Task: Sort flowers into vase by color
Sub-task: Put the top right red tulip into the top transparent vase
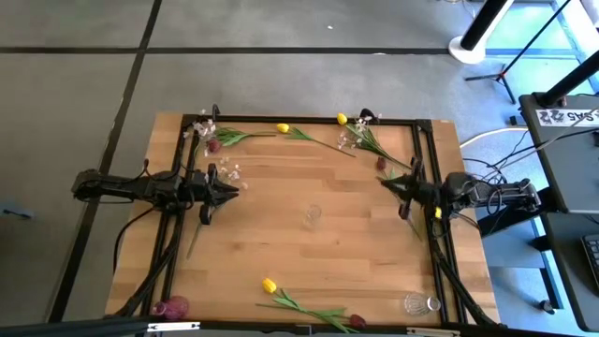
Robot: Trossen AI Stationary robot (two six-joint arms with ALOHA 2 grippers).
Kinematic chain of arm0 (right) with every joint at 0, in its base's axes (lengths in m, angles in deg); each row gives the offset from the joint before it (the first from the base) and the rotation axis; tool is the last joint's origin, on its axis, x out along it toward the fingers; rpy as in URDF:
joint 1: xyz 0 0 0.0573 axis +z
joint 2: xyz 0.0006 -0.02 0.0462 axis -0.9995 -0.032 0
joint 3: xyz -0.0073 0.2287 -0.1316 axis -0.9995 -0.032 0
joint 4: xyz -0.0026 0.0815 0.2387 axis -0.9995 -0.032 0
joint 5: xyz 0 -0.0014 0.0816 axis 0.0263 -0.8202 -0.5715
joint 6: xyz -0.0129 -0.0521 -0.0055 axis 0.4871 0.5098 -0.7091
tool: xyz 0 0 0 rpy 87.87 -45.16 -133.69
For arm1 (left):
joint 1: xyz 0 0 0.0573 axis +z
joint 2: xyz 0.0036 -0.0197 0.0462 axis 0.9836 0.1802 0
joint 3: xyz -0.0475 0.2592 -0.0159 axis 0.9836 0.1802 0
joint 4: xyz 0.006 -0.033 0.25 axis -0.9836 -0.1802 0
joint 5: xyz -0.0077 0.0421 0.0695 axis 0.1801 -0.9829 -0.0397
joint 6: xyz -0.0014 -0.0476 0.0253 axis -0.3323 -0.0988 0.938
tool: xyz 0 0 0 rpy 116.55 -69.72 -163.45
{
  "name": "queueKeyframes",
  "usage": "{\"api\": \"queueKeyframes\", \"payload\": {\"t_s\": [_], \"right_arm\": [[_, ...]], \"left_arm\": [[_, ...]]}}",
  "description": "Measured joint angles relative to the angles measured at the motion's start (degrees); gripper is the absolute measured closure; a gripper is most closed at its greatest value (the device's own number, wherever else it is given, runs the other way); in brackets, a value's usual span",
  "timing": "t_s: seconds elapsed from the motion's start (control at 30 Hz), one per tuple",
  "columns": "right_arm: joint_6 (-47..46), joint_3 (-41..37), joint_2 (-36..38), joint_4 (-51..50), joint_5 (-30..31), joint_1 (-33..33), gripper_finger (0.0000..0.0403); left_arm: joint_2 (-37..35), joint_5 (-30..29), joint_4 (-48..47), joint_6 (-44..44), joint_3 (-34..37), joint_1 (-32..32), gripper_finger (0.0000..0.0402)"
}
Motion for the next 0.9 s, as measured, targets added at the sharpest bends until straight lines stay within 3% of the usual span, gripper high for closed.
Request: {"api": "queueKeyframes", "payload": {"t_s": [0.17,0.23,0.5,0.63,0.77,0.9], "right_arm": [[-24.8,0.0,-0.2,7.9,5.5,-0.1,0.0381],[-30.3,-0.1,-0.3,9.4,5.6,-0.1,0.0381],[-32.1,0.0,-3.0,32.9,12.8,0.0,0.0381],[-31.4,0.0,-7.2,36.5,17.0,0.0,0.0381],[-38.7,0.2,-15.3,36.6,19.2,0.0,0.0381],[-43.7,1.9,-28.3,36.5,20.6,0.0,0.0377]], "left_arm": [[0.0,0.0,0.0,0.0,0.0,0.0,0.0334],[0.0,0.0,0.0,0.0,0.0,0.0,0.0334],[0.0,0.0,0.0,0.0,0.0,0.0,0.0334],[0.0,0.0,0.0,0.0,0.0,0.0,0.0334],[0.0,0.0,0.0,0.0,0.0,0.0,0.0334],[0.0,0.0,0.0,0.0,0.0,0.0,0.0334]]}}
